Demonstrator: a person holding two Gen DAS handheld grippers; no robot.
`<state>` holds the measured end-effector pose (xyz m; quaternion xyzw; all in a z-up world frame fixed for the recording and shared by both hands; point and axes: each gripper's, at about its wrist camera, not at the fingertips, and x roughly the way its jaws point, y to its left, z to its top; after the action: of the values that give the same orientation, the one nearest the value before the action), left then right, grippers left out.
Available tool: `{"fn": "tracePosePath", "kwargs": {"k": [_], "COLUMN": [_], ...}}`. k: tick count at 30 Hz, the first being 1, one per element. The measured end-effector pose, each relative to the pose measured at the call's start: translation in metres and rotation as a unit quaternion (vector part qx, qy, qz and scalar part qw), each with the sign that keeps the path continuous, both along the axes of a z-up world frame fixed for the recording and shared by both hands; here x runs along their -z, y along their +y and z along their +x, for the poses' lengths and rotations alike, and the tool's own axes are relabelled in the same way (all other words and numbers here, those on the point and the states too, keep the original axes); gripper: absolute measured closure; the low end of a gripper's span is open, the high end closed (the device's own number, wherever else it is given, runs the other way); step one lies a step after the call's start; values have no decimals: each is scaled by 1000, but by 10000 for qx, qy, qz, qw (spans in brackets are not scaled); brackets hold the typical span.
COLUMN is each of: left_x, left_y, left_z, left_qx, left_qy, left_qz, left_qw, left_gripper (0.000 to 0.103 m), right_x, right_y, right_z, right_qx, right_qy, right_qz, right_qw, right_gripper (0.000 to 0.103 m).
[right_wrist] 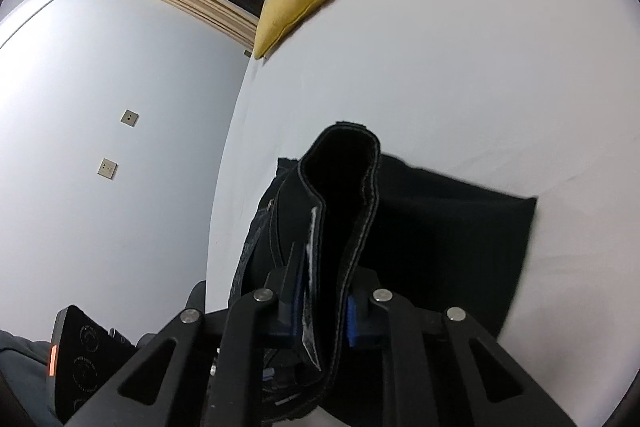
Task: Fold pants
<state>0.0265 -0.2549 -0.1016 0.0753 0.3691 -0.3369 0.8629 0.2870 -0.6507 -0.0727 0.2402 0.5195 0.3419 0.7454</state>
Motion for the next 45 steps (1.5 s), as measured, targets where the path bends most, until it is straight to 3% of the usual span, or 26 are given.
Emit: {"fn": "tracePosePath", "kwargs": {"k": [5, 10, 13, 16, 19, 22, 27, 29, 32, 34, 38, 40, 41, 43, 44, 45], "left_x": [10, 58, 62, 60, 49, 36, 6, -1, -8, -15, -2, 15, 29, 53, 55, 54], "left_y": [-15, -36, -34, -26, -10, 6, 64, 86, 116, 131, 137, 133, 127, 116, 115, 114], "left_z": [9, 13, 10, 17, 20, 4, -3, 6, 27, 43, 60, 68, 75, 82, 82, 84], "left_qx": [141, 261, 278, 280, 279, 230, -298, -548, -947, -1198, -1378, -1415, -1431, -1515, -1556, -1563], "left_qy": [2, 306, 310, 408, 630, 582, 271, 165, 52, 44, -31, 141, 287, 426, 394, 396], "left_qz": [119, 590, 565, 457, 257, 12, -298, -347, -357, -395, -303, -177, -26, 418, 492, 529], "left_qw": [9998, 9974, 9975, 9977, 9973, 9980, 9987, 9978, 9949, 9920, 9900, 9897, 9893, 9867, 9858, 9855], "left_gripper": [90, 87, 86, 83, 72, 46, 40, 40, 40, 40, 40, 40, 39, 39, 38, 38], "right_x": [6, 56, 69, 68, 67, 65, 75, 78, 63, 43, 9, 10, 25, 59, 71, 76], "right_y": [-6, -27, -38, -43, -44, -47, -56, -61, -71, -74, -56, -38, -28, -23, -28, -40], "right_z": [-4, -4, -10, -11, -10, -13, -17, -19, -27, -36, -64, -78, -82, -85, -88, -92], "right_qx": [273, 685, 938, 938, 926, 948, 1041, 1085, 1414, 1578, 1294, 1058, 980, 1030, 1160, 1394], "right_qy": [89, 501, 524, 474, 402, 366, 495, 606, 546, 371, -111, -214, -44, 428, 452, 506], "right_qz": [114, 89, 409, 408, 340, 317, 545, 670, 399, -228, 205, 394, 384, 122, 115, 164], "right_qw": [9995, 9964, 9934, 9936, 9943, 9943, 9918, 9900, 9876, 9865, 9913, 9934, 9944, 9937, 9922, 9888], "right_gripper": [86, 86, 86, 86, 86, 86, 85, 77, 64, 59, 59, 59, 59, 65, 88, 103]}}
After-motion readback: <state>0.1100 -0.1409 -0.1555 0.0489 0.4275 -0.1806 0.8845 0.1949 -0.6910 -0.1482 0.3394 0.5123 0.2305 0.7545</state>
